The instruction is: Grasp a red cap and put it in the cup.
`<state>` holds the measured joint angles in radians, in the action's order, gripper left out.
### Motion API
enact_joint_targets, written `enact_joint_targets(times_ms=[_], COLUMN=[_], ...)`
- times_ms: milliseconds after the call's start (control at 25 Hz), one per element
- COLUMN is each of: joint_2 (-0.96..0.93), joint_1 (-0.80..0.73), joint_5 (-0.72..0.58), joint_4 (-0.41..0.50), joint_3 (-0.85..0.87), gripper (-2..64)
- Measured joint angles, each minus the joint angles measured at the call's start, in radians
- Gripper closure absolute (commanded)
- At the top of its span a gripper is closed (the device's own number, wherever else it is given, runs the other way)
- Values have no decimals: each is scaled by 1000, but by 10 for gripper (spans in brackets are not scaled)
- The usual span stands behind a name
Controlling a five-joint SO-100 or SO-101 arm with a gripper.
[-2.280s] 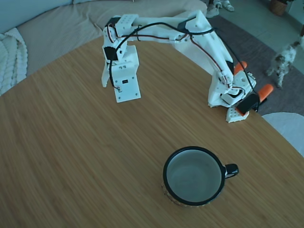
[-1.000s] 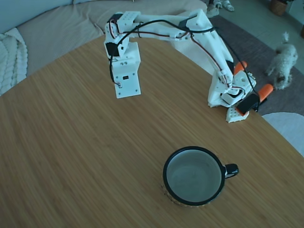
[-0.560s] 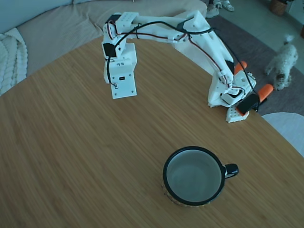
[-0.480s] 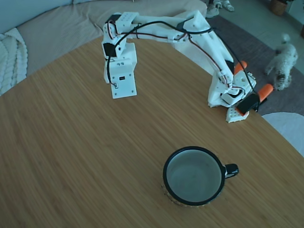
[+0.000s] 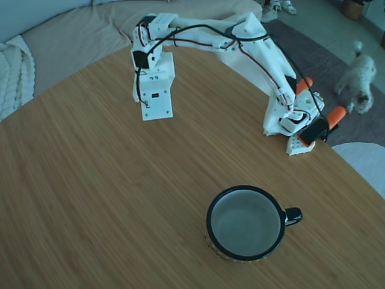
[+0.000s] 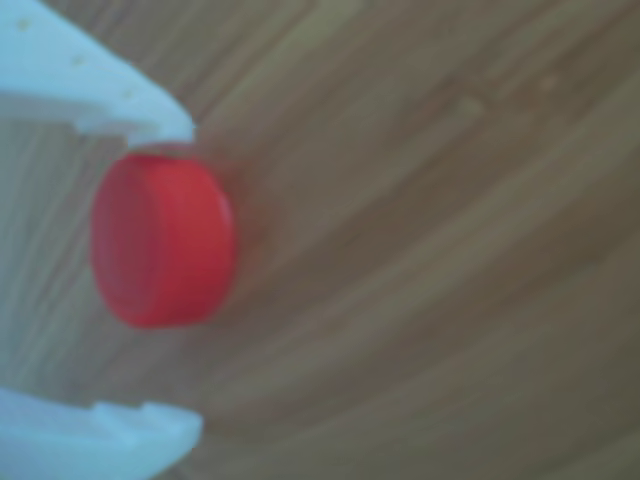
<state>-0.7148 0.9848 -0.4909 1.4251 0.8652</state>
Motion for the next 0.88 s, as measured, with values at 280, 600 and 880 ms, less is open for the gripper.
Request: enact_joint_targets(times_ms=[280, 600, 880], joint_2=[0, 0, 0], joint_1=[46, 34, 21], joint_5=[0, 11, 11], joint_4=[0, 0, 0], joint_3=[-2, -9, -11], gripper=[312, 379, 361])
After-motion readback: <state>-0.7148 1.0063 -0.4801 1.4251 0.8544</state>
